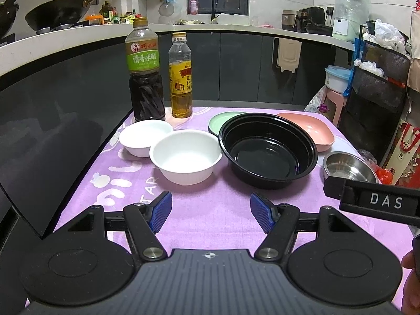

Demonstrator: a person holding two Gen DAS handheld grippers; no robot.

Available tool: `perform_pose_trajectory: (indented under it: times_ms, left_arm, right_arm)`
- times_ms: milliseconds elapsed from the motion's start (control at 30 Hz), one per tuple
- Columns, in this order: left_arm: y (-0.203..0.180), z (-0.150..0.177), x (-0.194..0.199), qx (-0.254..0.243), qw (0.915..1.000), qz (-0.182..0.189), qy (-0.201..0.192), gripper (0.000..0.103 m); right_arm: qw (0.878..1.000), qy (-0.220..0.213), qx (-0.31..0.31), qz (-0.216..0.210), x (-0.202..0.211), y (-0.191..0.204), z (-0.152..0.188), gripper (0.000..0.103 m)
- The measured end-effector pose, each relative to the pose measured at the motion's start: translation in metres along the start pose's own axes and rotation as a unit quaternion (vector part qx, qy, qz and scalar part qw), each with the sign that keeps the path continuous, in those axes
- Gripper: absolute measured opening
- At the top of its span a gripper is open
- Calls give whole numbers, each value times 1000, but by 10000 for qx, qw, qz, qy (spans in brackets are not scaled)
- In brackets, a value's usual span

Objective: Organize plates and bowls
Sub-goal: 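Move both tools toward the rim of the black plastic bowl, then close both grippers on the black bowl's rim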

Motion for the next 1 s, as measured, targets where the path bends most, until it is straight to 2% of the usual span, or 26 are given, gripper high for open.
perform_pose_trajectory:
  times_ms: [600, 1000]
  left_arm:
    - [-5, 0, -15, 82, 9998, 11, 201, 63]
    - [-9, -15, -29, 60, 9997, 31, 244, 63]
  right_arm:
    - [10000, -26, 20, -52, -8, -7, -7, 69]
    - [9999, -75, -84, 9, -18, -14, -21, 69]
Point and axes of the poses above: each gripper's, at about its wrist camera, not at the fingertips, and x roughly against the way its jaws point, y to its left, z to its underside, the point moved 9 cm from there along -x, roughly the way its jaws point, and after that the axes turned 13 degrees about -y, right-handed, at the moved point
